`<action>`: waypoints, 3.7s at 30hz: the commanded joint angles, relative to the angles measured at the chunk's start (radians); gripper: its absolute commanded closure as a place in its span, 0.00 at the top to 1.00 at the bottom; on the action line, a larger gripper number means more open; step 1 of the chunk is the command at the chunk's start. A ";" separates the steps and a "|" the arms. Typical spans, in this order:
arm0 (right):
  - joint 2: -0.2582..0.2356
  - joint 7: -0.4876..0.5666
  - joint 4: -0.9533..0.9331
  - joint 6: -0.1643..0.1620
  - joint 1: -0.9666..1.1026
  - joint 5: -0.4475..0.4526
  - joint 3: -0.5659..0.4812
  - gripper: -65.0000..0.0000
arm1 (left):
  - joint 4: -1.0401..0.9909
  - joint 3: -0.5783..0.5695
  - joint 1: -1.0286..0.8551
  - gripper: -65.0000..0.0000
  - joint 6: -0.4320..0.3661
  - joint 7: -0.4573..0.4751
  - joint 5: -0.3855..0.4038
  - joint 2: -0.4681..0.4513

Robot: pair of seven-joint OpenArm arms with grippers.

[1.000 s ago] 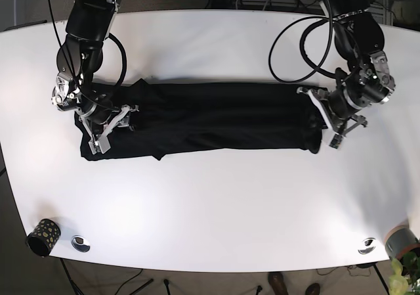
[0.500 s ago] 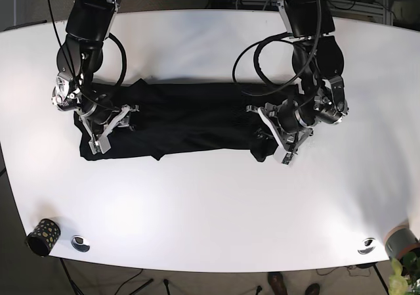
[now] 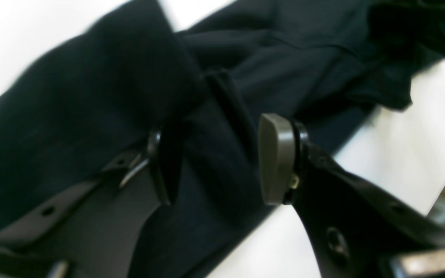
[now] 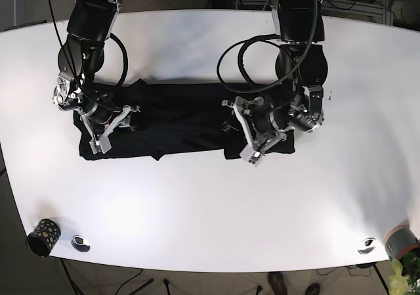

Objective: Fold the T-shirt properly
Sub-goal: 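Move the left gripper along the strip toward the right gripper, then fold the strip end with the right gripper toward its middle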

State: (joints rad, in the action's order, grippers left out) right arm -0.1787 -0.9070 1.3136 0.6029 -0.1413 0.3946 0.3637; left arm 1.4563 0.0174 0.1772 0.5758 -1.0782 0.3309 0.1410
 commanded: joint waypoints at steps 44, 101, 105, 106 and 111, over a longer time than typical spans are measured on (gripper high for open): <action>0.206 -0.071 -0.010 0.095 -0.172 0.232 -0.348 0.53 | 0.284 0.355 -0.198 0.45 0.008 0.016 0.027 -0.312; 0.035 0.127 -0.027 0.053 -0.073 0.243 -0.481 0.49 | 0.381 0.215 -0.175 0.45 0.008 0.016 0.026 -0.303; 0.012 0.121 0.044 0.053 -0.067 0.244 -0.444 0.66 | 0.381 0.178 -0.156 0.45 0.008 0.016 0.026 -0.303; 0.012 0.119 0.062 0.053 -0.063 0.244 -0.423 0.68 | 0.381 0.171 -0.150 0.45 0.008 0.016 0.026 -0.301; 0.012 0.073 0.157 0.055 -0.031 0.244 -0.282 0.73 | 0.375 0.148 -0.133 0.46 0.008 0.017 0.020 -0.264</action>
State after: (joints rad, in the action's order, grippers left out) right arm -0.1589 -0.8280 1.4284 0.6510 -0.1631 0.6239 0.0452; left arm 1.8187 0.1661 0.0269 0.5835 -1.0809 0.3386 -0.1318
